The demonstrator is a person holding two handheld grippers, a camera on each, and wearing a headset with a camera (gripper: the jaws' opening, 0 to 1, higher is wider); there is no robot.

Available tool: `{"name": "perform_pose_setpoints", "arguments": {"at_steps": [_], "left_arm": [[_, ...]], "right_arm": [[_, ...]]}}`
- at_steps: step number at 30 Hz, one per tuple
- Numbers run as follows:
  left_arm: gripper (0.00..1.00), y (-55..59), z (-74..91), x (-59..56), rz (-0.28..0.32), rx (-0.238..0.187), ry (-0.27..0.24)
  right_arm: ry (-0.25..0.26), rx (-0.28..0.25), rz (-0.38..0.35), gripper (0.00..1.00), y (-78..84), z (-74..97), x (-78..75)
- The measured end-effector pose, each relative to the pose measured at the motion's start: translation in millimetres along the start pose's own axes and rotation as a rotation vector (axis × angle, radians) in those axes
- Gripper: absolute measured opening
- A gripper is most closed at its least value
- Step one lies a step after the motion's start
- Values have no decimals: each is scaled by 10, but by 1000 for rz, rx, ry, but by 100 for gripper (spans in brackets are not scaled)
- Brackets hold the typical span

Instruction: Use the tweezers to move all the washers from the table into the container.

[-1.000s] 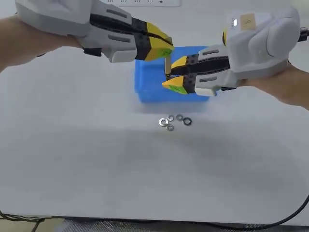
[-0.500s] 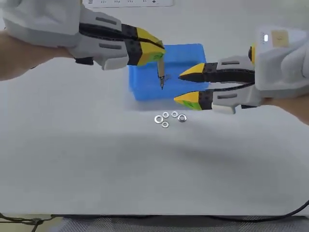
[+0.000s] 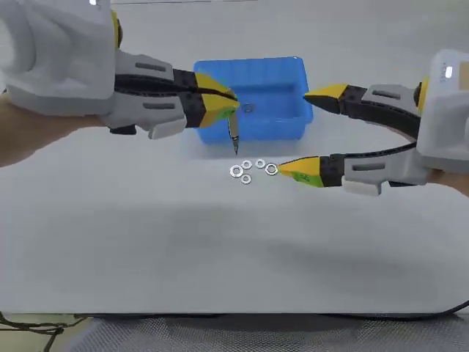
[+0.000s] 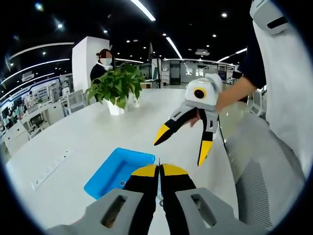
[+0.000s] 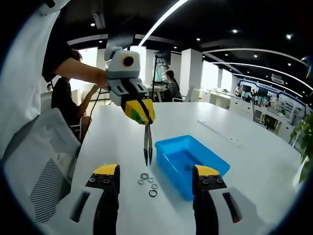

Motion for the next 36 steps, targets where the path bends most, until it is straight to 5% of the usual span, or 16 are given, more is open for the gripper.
{"name": "perform_pose_setpoints", "arguments": {"at_steps": [15, 26, 36], "left_arm": [[5, 130, -55, -109, -7, 1, -38], [5, 184, -97, -266, -35, 11, -10], [5, 121, -179, -295, -41, -19, 6]], "right_arm": [[13, 46, -75, 81, 301, 117, 46], [-42, 84, -128, 100, 468, 77, 223], [-86, 108, -159, 100, 565, 80, 334]]}}
Point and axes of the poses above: the centre of the closed fingertips' face, and the gripper's own axes: z roughly backward along the fingers, x roughly to its left, y roughly out of its underside, the point moved 2 cm from there along z, roughly backward along the fingers, and after that the axes turned 11 degrees about x, right-handed, at the moved point
